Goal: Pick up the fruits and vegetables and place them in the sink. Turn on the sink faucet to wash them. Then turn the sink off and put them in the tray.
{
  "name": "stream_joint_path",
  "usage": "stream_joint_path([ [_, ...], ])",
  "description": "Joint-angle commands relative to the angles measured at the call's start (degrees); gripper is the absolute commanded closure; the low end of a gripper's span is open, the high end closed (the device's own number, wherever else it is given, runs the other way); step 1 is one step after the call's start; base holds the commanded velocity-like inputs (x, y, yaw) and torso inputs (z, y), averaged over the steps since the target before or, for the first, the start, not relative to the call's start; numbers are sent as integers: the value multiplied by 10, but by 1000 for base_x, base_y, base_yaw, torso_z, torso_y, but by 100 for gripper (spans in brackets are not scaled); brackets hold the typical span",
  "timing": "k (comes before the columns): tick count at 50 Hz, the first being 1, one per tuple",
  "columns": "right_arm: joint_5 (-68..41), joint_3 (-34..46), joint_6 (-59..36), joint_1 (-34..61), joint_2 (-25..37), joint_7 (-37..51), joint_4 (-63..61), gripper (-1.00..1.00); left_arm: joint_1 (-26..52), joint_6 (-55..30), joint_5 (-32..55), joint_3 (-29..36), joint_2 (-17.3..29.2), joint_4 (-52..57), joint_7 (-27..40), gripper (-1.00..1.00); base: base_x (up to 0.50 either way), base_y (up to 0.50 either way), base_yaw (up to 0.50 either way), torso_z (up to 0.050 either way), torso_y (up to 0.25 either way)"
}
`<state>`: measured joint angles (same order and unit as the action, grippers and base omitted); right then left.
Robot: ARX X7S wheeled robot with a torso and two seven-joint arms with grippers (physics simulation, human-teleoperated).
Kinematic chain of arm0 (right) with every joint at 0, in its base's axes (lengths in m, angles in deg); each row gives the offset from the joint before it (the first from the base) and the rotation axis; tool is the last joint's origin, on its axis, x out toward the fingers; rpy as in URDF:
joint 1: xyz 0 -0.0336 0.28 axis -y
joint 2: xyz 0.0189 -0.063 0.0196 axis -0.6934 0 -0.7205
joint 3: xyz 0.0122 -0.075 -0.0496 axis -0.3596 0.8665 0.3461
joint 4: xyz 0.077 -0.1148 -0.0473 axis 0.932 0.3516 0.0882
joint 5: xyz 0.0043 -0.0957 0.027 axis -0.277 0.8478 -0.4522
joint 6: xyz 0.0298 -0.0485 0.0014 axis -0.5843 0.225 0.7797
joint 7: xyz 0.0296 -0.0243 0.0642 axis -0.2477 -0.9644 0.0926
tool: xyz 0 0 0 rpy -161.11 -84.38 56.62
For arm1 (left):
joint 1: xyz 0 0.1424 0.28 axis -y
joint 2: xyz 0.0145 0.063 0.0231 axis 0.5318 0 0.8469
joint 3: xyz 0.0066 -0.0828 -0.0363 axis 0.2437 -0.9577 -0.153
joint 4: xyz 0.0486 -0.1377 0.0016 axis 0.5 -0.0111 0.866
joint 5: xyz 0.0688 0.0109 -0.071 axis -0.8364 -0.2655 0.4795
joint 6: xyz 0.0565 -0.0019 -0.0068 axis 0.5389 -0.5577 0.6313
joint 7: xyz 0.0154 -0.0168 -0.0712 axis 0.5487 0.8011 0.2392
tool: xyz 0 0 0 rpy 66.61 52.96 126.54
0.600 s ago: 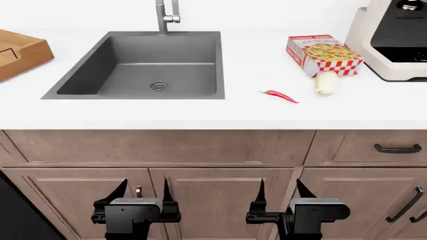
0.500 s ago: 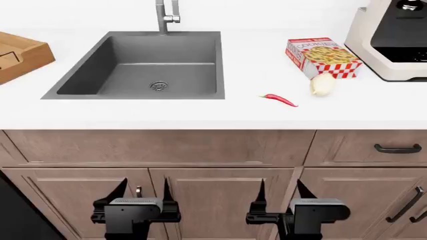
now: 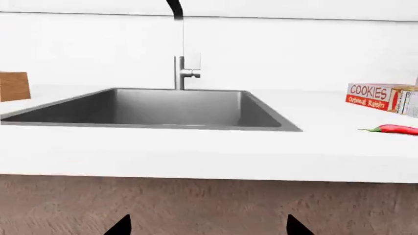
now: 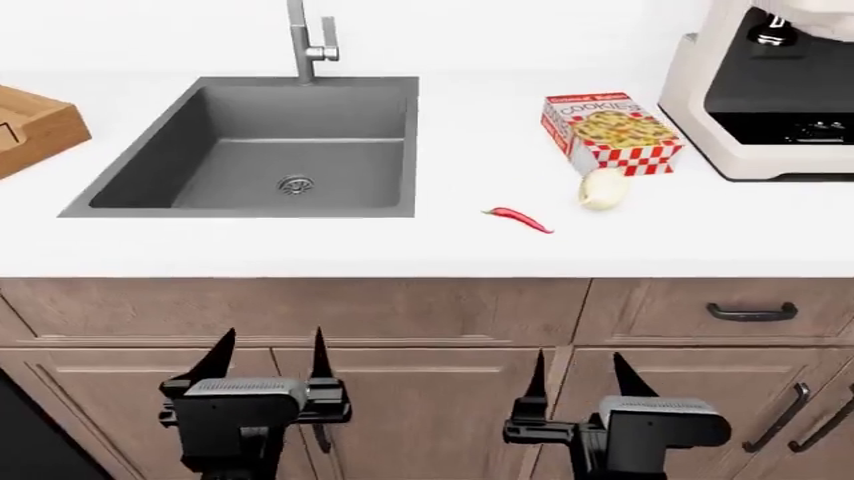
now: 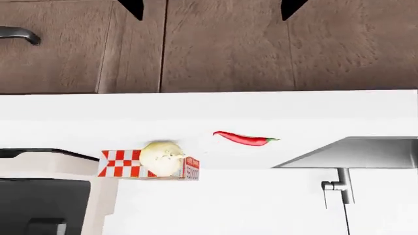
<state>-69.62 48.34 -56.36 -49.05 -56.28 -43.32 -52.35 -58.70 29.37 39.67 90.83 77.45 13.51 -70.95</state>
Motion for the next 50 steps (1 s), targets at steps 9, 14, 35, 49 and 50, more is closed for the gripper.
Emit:
stream_joint_path([
  [9,-11,-2,-79,-18,39,24,-140,-100,22,-96,11,14,39,138,16,-100,0,-500,0,50,49],
  [14,-9,-2,-96,-17,48,28,-163,-100,33,-119,13,17,49,157,16,-100,0,-500,0,50,49],
  [35,-66,-38,-438,103,123,14,-421,-100,214,-447,107,-25,113,334,0,-100,0,-249,0,28,28],
  [49,-110,-67,-627,243,144,15,-486,-100,328,-552,134,-32,138,338,-3,-100,319,0,0,0,0],
  [50,-110,-67,-627,244,144,16,-485,-100,330,-553,134,-32,139,337,-3,-100,500,0,0,0,0],
])
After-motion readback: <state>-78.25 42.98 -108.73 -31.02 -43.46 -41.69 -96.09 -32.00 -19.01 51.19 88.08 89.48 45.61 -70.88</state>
